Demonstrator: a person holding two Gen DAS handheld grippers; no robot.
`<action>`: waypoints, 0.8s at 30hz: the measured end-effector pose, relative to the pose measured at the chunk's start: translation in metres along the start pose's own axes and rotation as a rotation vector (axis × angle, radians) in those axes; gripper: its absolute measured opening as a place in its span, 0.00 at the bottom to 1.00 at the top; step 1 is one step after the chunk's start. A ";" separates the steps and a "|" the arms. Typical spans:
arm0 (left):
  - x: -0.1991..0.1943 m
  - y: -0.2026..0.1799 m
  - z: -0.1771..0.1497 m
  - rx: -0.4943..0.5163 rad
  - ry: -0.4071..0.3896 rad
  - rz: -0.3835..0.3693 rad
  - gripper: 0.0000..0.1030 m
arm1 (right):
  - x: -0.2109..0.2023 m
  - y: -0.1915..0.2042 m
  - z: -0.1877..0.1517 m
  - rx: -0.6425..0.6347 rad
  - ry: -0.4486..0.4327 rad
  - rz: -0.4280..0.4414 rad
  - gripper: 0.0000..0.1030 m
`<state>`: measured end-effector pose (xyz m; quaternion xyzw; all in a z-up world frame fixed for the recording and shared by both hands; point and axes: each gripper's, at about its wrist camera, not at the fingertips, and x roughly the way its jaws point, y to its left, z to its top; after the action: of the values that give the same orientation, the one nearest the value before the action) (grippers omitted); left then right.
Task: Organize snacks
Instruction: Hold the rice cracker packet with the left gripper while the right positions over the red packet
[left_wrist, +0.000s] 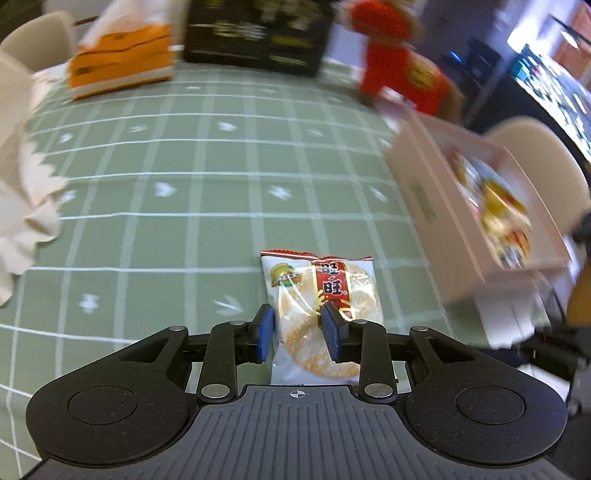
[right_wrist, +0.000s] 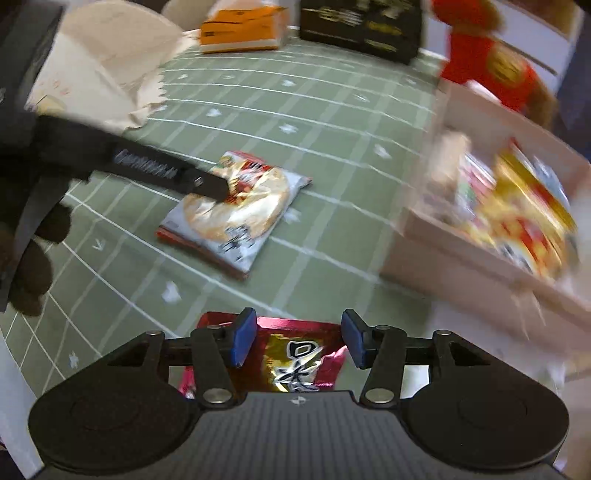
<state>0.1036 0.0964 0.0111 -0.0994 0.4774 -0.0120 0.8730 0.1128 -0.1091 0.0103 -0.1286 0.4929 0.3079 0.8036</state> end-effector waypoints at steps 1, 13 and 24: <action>-0.001 -0.008 -0.003 0.028 0.007 -0.005 0.32 | -0.003 -0.007 -0.005 0.019 0.001 -0.003 0.52; -0.030 -0.072 -0.040 0.202 -0.002 0.039 0.33 | -0.041 -0.049 -0.041 0.048 -0.127 -0.148 0.58; -0.005 -0.143 -0.061 0.366 0.056 0.087 0.54 | -0.080 -0.125 -0.101 0.306 -0.213 -0.274 0.65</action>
<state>0.0604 -0.0528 0.0097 0.0823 0.4949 -0.0638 0.8627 0.0927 -0.2873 0.0193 -0.0376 0.4243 0.1294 0.8954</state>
